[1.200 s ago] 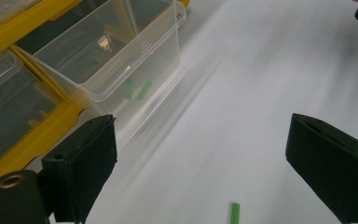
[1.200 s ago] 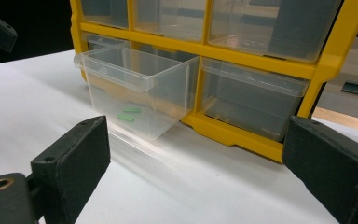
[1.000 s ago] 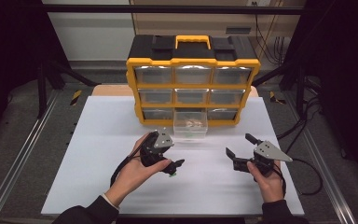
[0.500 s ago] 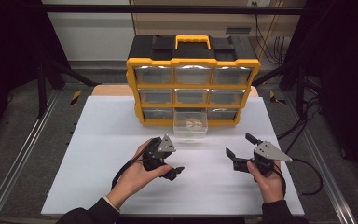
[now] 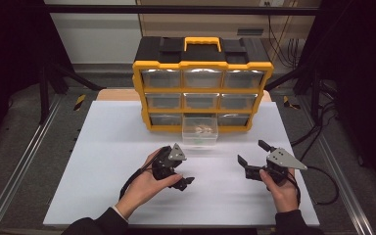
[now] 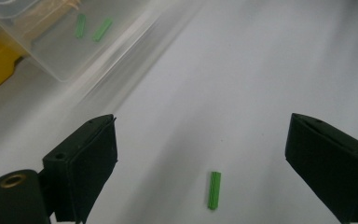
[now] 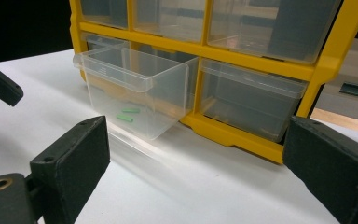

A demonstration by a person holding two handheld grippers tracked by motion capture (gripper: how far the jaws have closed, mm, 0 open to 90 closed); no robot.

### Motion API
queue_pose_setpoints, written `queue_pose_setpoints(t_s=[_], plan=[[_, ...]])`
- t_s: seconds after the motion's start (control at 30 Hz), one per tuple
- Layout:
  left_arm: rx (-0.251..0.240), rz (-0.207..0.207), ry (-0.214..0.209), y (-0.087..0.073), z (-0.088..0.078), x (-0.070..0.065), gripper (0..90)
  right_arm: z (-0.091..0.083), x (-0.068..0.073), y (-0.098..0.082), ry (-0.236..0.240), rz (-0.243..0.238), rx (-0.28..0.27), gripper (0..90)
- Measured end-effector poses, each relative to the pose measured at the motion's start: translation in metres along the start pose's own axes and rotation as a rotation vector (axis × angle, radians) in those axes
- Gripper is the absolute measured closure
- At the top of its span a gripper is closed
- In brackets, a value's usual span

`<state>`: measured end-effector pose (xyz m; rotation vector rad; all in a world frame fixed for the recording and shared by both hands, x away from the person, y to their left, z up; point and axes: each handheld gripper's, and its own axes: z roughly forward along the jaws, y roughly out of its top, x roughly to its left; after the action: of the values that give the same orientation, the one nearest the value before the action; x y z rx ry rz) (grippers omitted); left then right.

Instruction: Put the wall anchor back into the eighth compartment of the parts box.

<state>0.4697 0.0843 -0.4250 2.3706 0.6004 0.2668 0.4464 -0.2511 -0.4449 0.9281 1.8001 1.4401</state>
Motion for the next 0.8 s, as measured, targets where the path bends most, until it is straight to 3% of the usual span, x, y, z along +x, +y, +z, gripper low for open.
queue_pose_setpoints(t_s=[0.2, 0.57, 0.8], plan=[[0.026, -0.003, -0.031, -0.0004, 0.0025, 0.0001, 5.2, 0.0005, 0.0002, -0.0002, -0.001, -0.006, 0.004, 7.7], [0.078, 0.012, -0.022, -0.0024, 0.0094, 0.0004, 5.1, -0.0002, 0.0001, 0.0001, -0.002, 0.000, 0.000, 7.7], [0.107, 0.022, -0.032, -0.0012, 0.0068, 0.0046, 9.6, 0.0005, -0.0010, -0.0004, -0.001, 0.000, 0.002, 7.7]])
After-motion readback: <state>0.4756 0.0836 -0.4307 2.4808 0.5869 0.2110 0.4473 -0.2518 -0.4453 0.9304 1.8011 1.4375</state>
